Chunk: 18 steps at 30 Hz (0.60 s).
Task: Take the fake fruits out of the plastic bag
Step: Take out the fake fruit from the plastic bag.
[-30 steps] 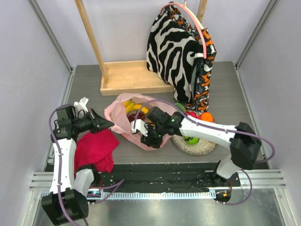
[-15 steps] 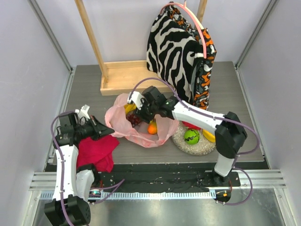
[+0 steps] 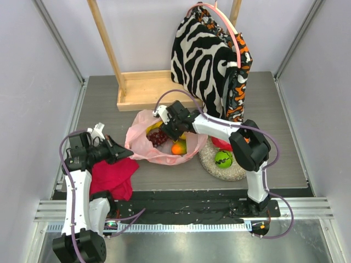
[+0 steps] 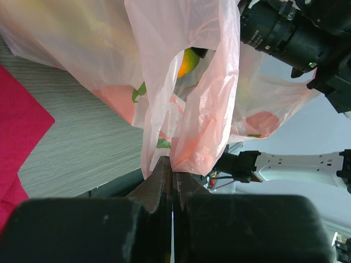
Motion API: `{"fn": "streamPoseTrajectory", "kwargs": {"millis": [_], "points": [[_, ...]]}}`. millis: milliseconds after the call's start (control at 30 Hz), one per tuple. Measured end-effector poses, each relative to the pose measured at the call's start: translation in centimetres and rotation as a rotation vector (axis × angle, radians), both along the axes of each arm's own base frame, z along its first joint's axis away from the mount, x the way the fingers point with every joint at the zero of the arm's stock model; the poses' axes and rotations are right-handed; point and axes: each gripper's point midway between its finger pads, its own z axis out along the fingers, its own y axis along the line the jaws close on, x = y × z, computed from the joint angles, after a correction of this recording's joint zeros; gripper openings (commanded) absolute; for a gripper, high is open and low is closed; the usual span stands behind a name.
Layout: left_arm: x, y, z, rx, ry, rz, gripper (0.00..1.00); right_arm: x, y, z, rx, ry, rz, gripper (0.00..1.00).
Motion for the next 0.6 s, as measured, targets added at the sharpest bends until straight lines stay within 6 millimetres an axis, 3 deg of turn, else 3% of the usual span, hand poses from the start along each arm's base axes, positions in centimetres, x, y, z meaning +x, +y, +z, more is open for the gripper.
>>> {"fn": "streamPoseTrajectory", "kwargs": {"millis": [167,233,300,333,500,600], "points": [[0.0,0.0,-0.1,-0.001,0.001,0.001,0.0,-0.2,0.8,-1.7,-0.023,0.011,0.008,0.63],[0.0,0.0,-0.1,-0.001,0.001,0.001,0.0,0.0,0.9,-2.4,-0.039,0.013,0.002,0.58],[0.0,0.0,-0.1,0.0,0.0,0.001,0.0,0.4,0.9,-3.2,-0.061,0.005,-0.015,0.23],[0.0,0.0,-0.1,-0.001,0.0,0.001,0.0,0.6,0.8,-3.4,-0.071,-0.001,-0.021,0.01],[0.0,0.0,-0.1,0.0,0.0,0.001,0.0,1.9,-0.2,-2.8,-0.096,-0.047,-0.089,0.01],[0.0,0.0,-0.1,0.0,0.001,0.002,0.0,2.5,-1.1,-1.3,-0.1,-0.076,-0.109,0.01]]}}
